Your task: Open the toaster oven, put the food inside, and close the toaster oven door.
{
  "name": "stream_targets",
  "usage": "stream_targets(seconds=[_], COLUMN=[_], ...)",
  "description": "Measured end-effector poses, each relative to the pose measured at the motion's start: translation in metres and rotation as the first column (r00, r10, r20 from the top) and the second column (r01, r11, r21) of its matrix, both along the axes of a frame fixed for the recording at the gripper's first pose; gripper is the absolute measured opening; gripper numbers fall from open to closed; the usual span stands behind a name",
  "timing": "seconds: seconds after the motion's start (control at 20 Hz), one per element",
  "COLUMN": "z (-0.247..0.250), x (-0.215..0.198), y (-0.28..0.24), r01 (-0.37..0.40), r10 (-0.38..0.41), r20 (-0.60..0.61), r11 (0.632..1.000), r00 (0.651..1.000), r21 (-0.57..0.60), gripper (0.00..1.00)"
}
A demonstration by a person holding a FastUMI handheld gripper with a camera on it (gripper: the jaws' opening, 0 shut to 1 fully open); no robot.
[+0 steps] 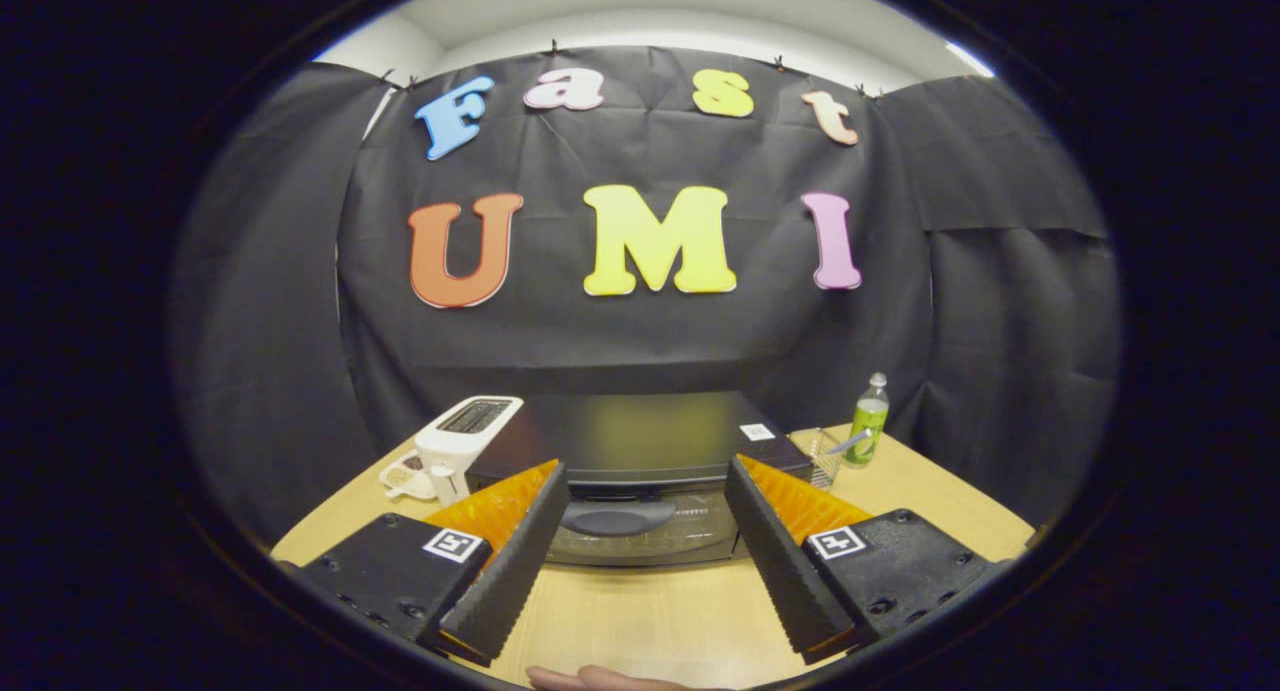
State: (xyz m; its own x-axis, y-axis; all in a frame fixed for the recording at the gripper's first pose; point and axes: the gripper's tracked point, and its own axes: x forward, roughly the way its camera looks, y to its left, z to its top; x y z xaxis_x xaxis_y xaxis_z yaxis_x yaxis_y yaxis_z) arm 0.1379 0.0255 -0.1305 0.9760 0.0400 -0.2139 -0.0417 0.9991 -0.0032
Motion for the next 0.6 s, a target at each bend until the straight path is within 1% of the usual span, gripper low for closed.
stream_targets(seconds=[0.1,0.25,0.4,0.5,0.6], z=[-0.015,-0.025,-0.039,-0.052,-0.065], x=[0.019,0.042,0.057,0.062,0.069], y=[0.002,0.013,0.024,0.028,0.034], r01=[0.016,0.000,-0.046,-0.053,-0.059], r10=[-0.016,0.000,0.046,0.054,0.061], r20=[-0.020,0.004,-0.001,-0.014,-0.036], r11=[1.000,0.999,0.999,0.997,0.997], r00=[1.000,1.000,0.999,0.998,0.997], r21=[-0.015,-0.032,0.019,0.048,0.044], gripper=[1.00,1.00,1.00,1.00,1.00])
